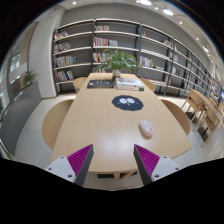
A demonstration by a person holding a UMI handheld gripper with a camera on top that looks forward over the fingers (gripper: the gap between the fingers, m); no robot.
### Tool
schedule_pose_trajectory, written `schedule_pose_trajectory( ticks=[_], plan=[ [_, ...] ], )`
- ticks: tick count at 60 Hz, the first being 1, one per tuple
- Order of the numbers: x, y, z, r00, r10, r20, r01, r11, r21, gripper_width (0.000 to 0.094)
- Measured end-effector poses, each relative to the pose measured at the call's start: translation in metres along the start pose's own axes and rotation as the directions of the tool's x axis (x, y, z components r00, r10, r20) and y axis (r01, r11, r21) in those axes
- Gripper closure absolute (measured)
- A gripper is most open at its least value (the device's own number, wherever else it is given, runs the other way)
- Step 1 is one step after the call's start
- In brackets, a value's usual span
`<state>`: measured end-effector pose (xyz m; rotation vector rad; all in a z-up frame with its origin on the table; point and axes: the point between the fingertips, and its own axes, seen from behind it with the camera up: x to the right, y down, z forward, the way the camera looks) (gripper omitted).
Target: Arrange mouse
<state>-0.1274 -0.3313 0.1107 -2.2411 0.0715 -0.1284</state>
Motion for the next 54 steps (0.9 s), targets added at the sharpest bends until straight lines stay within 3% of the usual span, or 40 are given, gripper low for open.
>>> schedule_pose_trajectory(
  ticks=[12, 19, 37, 43, 51, 54],
  plan=[
    [0.071, 0.051, 0.051, 0.999, 0.003, -0.043, -0.007, 0.996, -0.087, 0.0117],
    [0.113, 0.046, 0.079, 0.997, 0.017, -0.076, -0.027, 0.991, -0.132, 0.012],
    [0.17, 0.015, 0.184, 0.999, -0.006, -0.035, 0.002, 0.991, -0.132, 0.0133],
    [0.168, 0.002, 0.206, 1.0, -0.019, 0.008, 0.02, 0.992, -0.124, 0.0188],
    [0.164, -0.005, 0.217, 0.998, -0.006, 0.058, 0.014, 0.992, -0.127, 0.0424],
    [0.162, -0.005, 0.221, 0.998, 0.005, 0.061, 0.003, 0.992, -0.129, 0.0442]
  ],
)
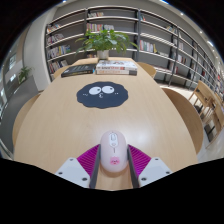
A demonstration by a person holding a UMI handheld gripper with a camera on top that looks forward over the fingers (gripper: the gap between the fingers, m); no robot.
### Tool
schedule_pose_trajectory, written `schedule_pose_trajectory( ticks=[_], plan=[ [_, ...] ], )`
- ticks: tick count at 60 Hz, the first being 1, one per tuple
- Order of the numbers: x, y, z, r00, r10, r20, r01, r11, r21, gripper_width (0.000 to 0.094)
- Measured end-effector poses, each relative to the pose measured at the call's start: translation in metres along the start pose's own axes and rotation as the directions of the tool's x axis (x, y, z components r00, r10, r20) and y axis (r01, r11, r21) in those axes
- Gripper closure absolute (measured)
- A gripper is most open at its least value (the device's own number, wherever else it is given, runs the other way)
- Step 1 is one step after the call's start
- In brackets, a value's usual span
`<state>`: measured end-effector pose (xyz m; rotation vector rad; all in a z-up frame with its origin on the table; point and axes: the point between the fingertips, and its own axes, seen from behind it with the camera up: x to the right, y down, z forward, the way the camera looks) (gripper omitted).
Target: Arrange mouse
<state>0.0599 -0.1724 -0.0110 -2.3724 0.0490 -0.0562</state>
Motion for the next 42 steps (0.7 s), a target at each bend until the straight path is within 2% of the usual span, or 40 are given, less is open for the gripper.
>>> schedule_pose_trajectory(
  ticks=[5, 15, 24, 30, 37, 42],
  plan=[
    [-0.001, 0.001, 0.002, 1.0, -0.008, 0.003, 0.008, 1.0, -0.013, 0.0477],
    [-0.001, 0.005, -0.002, 1.0, -0.016, 0.002, 0.016, 0.997, -0.075, 0.0637],
    [0.002, -0.011, -0.024, 1.0, 0.017, -0.003, -0.017, 0.995, -0.1, 0.0638],
    [0.025, -0.077, -0.052, 0.998, 0.045, -0.042, -0.045, 0.999, -0.003, 0.0638],
    [0.062, -0.189, -0.076, 0.993, 0.026, -0.117, -0.008, 0.988, 0.154, 0.0638],
    [0.073, -0.268, -0.077, 0.99, 0.014, -0.139, 0.022, 0.968, 0.249, 0.0638]
  ],
)
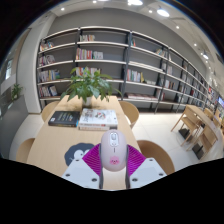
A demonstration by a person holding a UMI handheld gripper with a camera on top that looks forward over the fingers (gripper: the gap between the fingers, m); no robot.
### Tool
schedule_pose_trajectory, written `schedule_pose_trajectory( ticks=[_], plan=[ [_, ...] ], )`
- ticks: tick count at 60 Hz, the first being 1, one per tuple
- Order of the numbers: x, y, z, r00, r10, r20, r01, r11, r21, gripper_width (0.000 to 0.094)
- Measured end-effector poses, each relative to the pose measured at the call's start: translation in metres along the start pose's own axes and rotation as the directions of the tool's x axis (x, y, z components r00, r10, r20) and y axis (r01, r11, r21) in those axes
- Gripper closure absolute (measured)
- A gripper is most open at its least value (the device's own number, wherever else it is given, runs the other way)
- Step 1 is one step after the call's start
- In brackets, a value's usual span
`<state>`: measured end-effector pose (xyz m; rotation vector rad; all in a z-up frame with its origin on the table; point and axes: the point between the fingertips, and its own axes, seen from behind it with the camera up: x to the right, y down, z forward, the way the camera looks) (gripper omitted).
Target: Arrange mouse
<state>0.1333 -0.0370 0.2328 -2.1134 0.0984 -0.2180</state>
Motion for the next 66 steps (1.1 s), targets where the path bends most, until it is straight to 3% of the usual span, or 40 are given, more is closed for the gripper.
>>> schedule_pose_trajectory(
  ticks=[7, 12, 19, 29, 35, 36, 37, 42, 53, 56, 58, 66],
  plan=[
    [-0.02, -0.056, 0.045, 1.0, -0.001, 0.012, 0.0, 0.998, 0.067, 0.0638],
    [-0.046, -0.065, 0.092, 0.999, 0.014, 0.052, -0.016, 0.999, 0.033, 0.0638],
    [-0.096, -0.005, 0.151, 0.992, 0.048, 0.118, -0.039, 0.996, -0.083, 0.0638],
    [-0.128, 0.105, 0.201, 0.992, 0.009, 0.128, 0.024, 0.967, -0.254, 0.0638],
    [-0.139, 0.143, 0.202, 0.99, -0.011, 0.143, 0.053, 0.953, -0.298, 0.0611],
    [-0.14, 0.149, 0.202, 0.989, -0.012, 0.146, 0.057, 0.95, -0.308, 0.0553],
    [-0.141, 0.148, 0.202, 0.99, -0.015, 0.141, 0.057, 0.954, -0.293, 0.0605],
    [-0.14, 0.149, 0.205, 0.991, -0.006, 0.136, 0.046, 0.955, -0.294, 0.061],
    [-0.138, 0.148, 0.2, 0.991, 0.012, 0.136, 0.032, 0.948, -0.317, 0.0431],
    [-0.133, 0.146, 0.196, 0.993, 0.007, 0.119, 0.033, 0.943, -0.332, 0.0171],
    [-0.131, 0.138, 0.197, 0.994, -0.001, 0.109, 0.036, 0.947, -0.319, 0.0047],
    [-0.122, 0.089, 0.162, 0.997, -0.013, 0.072, 0.03, 0.971, -0.238, 0.0071]
  ],
)
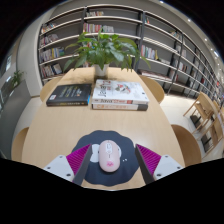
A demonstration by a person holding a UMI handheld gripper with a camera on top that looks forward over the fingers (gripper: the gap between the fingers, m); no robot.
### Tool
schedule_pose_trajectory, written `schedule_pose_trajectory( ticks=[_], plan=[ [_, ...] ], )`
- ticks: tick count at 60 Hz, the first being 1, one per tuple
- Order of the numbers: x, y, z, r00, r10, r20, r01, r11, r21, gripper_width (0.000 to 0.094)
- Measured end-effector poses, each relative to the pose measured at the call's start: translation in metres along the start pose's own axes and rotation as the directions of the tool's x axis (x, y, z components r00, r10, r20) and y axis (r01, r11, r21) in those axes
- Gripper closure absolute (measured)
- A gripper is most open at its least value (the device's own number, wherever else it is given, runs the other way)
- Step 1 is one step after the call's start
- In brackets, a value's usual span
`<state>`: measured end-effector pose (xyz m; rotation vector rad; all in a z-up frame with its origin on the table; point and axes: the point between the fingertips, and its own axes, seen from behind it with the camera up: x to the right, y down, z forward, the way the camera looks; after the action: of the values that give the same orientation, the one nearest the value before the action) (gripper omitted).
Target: Arrange mouse
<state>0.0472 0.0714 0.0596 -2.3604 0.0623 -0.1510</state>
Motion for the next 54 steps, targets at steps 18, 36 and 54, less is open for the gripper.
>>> schedule_pose_trajectory(
  ticks=[18, 36, 54],
  plan=[
    [-0.024, -0.026, -0.161, 0.998, -0.001, 0.07, -0.01, 0.989, 0.146, 0.0074],
    [-0.039, 0.051, -0.262, 0.992, -0.009, 0.129, -0.011, 0.988, 0.157, 0.0071],
    [-0.03, 0.084, -0.3, 0.992, -0.014, 0.124, -0.008, 0.984, 0.179, 0.0071]
  ],
)
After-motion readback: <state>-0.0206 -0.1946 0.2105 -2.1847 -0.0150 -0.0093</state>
